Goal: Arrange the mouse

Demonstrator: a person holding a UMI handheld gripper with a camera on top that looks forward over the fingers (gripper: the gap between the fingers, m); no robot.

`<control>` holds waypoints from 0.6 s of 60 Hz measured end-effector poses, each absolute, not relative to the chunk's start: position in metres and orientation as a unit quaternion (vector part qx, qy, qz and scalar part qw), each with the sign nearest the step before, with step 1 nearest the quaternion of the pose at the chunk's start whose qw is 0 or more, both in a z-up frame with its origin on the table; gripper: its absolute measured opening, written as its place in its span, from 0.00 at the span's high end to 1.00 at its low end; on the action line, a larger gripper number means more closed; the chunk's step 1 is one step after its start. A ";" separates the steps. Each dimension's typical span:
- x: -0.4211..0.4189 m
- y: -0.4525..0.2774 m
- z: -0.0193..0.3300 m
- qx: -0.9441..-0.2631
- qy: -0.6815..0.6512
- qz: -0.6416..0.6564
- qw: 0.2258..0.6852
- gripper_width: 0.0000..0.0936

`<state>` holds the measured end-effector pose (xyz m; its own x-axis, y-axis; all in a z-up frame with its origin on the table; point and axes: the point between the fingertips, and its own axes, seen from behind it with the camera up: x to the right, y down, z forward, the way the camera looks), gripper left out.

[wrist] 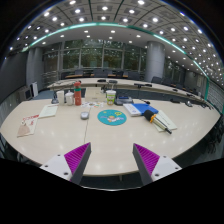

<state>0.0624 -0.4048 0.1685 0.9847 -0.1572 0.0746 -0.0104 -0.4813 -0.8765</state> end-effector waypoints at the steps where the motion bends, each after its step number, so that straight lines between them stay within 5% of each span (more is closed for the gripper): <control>1: 0.061 -0.405 0.168 -0.858 0.047 -0.072 0.506 0.08; 21: -0.006 -0.370 0.124 -0.879 0.020 -0.040 0.475 0.09; 36: -0.067 -0.254 0.091 -0.880 -0.003 -0.016 0.475 0.08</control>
<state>-0.0674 -0.2541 0.0910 0.9995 -0.0098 0.0303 0.0199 -0.5479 -0.8363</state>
